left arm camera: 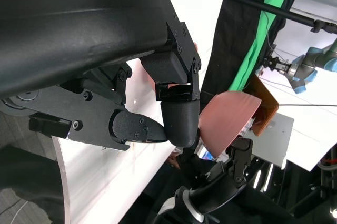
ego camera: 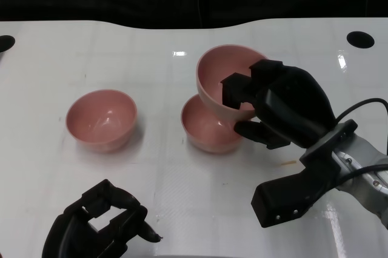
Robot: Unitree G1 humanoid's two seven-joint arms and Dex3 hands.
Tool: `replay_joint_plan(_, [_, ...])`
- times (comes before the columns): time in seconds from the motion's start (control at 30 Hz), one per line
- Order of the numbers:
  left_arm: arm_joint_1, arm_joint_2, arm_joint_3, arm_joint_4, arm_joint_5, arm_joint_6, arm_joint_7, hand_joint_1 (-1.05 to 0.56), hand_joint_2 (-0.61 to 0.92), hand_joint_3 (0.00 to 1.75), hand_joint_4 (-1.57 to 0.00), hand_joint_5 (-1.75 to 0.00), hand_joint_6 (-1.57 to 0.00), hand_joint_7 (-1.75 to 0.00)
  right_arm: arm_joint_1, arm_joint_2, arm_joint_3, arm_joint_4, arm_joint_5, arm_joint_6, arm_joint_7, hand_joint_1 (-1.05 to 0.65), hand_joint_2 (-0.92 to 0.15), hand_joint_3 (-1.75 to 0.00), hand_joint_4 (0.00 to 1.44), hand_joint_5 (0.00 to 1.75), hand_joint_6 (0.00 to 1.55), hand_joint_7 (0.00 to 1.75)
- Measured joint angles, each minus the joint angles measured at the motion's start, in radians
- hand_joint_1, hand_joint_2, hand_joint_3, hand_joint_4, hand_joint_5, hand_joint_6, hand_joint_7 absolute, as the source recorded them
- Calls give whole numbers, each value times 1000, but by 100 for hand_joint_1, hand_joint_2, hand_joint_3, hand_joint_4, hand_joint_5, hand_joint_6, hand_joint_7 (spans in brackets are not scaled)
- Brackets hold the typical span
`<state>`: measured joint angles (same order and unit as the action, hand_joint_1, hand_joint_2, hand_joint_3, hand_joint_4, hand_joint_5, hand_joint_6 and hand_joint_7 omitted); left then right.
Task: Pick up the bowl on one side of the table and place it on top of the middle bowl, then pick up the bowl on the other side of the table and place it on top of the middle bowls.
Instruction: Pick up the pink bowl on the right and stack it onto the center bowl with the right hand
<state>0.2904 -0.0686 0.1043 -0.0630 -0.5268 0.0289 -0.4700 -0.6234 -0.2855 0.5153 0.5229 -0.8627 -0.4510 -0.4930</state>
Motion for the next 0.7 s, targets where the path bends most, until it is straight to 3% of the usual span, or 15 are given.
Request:
replay_joint_plan(0.27, [0,0,5,0,0,0,0,-34,92,12,-93,-121,-93,-101,-26,30,5,58,0,-11,20,-20,-46,-108,94,175,74,175])
replay_joint_plan(0.5, [-3,0,3,0,1,-1,0,-34,92,12,-93,-122,-94,-102,-103,92,44,235,-10,-28,17,-20,-48,-109,93,175,74,175])
replay_joint_plan(0.7, [2,-1,4,0,0,-1,0,-35,92,9,-93,-121,-94,-100,-139,113,80,374,-25,-37,-1,-20,-51,-102,90,175,71,175])
